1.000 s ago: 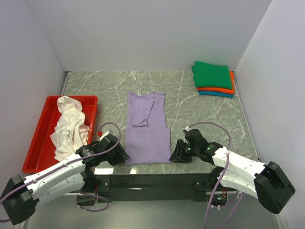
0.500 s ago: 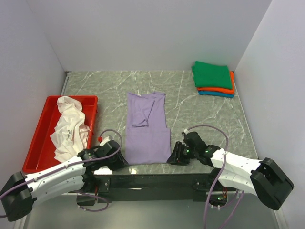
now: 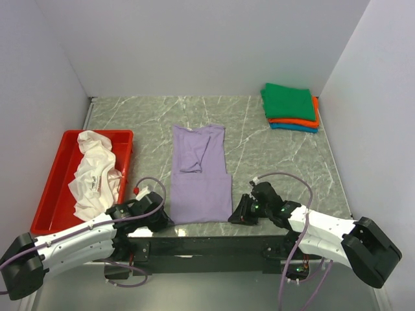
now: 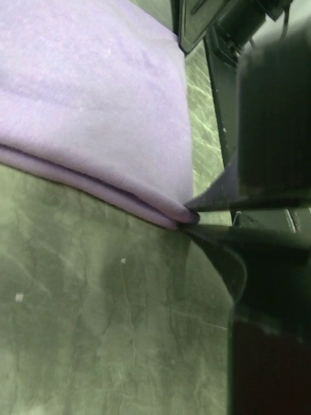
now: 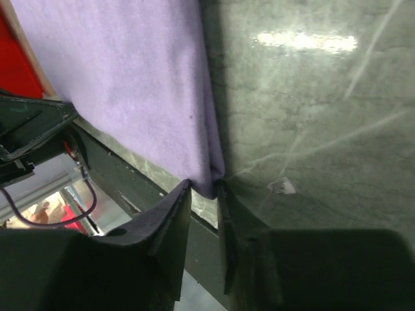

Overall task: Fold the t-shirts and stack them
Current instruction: Fold the tshirt, then neatly place the folded tshirt to the corner

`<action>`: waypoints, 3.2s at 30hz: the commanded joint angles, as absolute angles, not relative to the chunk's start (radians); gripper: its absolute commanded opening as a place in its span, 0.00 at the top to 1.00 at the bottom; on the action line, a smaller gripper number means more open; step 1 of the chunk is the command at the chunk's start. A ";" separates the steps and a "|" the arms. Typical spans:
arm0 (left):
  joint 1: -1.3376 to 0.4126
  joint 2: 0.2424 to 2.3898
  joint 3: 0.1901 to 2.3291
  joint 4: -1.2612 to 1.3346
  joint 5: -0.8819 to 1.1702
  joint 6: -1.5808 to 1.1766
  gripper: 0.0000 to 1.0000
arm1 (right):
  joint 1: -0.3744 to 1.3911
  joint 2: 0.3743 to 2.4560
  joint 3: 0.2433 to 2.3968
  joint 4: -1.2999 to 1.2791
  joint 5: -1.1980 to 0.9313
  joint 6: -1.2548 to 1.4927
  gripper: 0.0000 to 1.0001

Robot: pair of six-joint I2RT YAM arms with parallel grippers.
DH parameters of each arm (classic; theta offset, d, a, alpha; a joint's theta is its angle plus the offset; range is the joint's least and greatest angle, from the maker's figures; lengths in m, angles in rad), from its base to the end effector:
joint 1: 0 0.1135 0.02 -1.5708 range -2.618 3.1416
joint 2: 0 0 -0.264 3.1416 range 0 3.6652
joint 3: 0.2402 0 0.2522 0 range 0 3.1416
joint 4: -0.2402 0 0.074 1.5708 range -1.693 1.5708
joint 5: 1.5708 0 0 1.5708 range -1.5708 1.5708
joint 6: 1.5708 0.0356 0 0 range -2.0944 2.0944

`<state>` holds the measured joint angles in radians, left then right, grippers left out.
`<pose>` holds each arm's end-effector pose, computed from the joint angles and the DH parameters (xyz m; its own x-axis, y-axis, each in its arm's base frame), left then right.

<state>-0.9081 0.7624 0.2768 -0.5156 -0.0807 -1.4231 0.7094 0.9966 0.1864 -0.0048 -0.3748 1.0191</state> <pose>0.0839 -0.1029 0.1424 -0.8270 -0.5428 -0.1465 -0.4008 0.7519 -0.5234 0.1147 0.1157 0.1211 -0.9679 0.2136 -0.1326 0.0527 0.6881 0.7237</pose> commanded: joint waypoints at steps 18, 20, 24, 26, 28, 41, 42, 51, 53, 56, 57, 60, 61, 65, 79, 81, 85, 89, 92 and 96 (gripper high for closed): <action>-0.914 0.723 0.475 -0.638 -0.152 -1.272 1.00 | 0.718 0.790 0.302 -0.222 -0.267 0.916 1.00; -0.914 0.729 0.518 -0.655 -0.160 -1.259 1.00 | 0.718 0.775 0.336 -0.241 -0.258 0.904 1.00; -0.914 0.750 0.623 -0.707 -0.221 -1.223 1.00 | 0.716 0.764 0.420 -0.331 -0.212 0.845 1.00; -0.911 0.765 0.696 -0.738 -0.287 -1.203 1.00 | 0.710 0.782 0.492 -0.357 -0.184 0.821 1.00; -0.899 0.805 0.739 -0.730 -0.305 -1.157 1.00 | 0.695 0.816 0.576 -0.393 -0.166 0.778 1.00; -0.536 1.185 1.095 -0.542 -0.123 -0.884 1.00 | 0.427 1.288 1.020 -0.379 -0.290 0.638 1.00; -0.508 1.245 1.118 -0.537 -0.108 -0.877 1.00 | 0.417 1.325 1.084 -0.391 -0.301 0.629 1.00; -0.384 1.561 1.319 -0.457 -0.048 -0.862 1.00 | 0.299 1.716 1.455 -0.434 -0.391 0.630 1.00; -0.362 1.612 1.385 -0.451 -0.043 -0.853 1.00 | 0.284 1.801 1.520 -0.443 -0.396 0.637 1.00; -0.321 1.722 1.483 -0.459 -0.014 -0.835 1.00 | 0.267 1.917 1.635 -0.463 -0.428 0.647 1.00; -0.304 1.776 1.505 -0.463 -0.009 -0.833 1.00 | 0.258 1.951 1.690 -0.465 -0.442 0.647 1.00; -0.270 1.880 1.549 -0.433 0.041 -0.828 1.00 | 0.253 2.064 1.813 -0.483 -0.468 0.647 0.84; -0.261 1.906 1.583 -0.434 0.049 -0.825 0.98 | 0.250 2.121 1.848 -0.498 -0.471 0.644 0.77; -0.216 1.977 1.631 -0.410 0.083 -0.812 0.22 | 0.242 2.210 2.003 -0.572 -0.453 0.591 0.59; -0.293 1.718 1.334 -0.319 0.063 -0.864 0.24 | 0.256 2.083 1.708 -0.506 -0.311 0.414 0.47; -0.334 1.694 1.292 -0.304 0.064 -0.874 0.26 | 0.261 2.080 1.666 -0.485 -0.321 0.400 0.47; -0.402 1.684 1.220 -0.284 0.078 -0.900 0.32 | 0.300 2.086 1.621 -0.460 -0.290 0.371 0.46; -0.471 1.695 1.192 -0.275 0.095 -0.902 0.37 | 0.330 2.109 1.609 -0.439 -0.265 0.368 0.45; -0.489 1.707 1.161 -0.258 0.123 -0.913 0.39 | 0.347 2.121 1.611 -0.425 -0.256 0.376 0.45; -0.505 1.717 1.135 -0.239 0.138 -0.914 0.43 | 0.356 2.152 1.638 -0.436 -0.249 0.390 0.44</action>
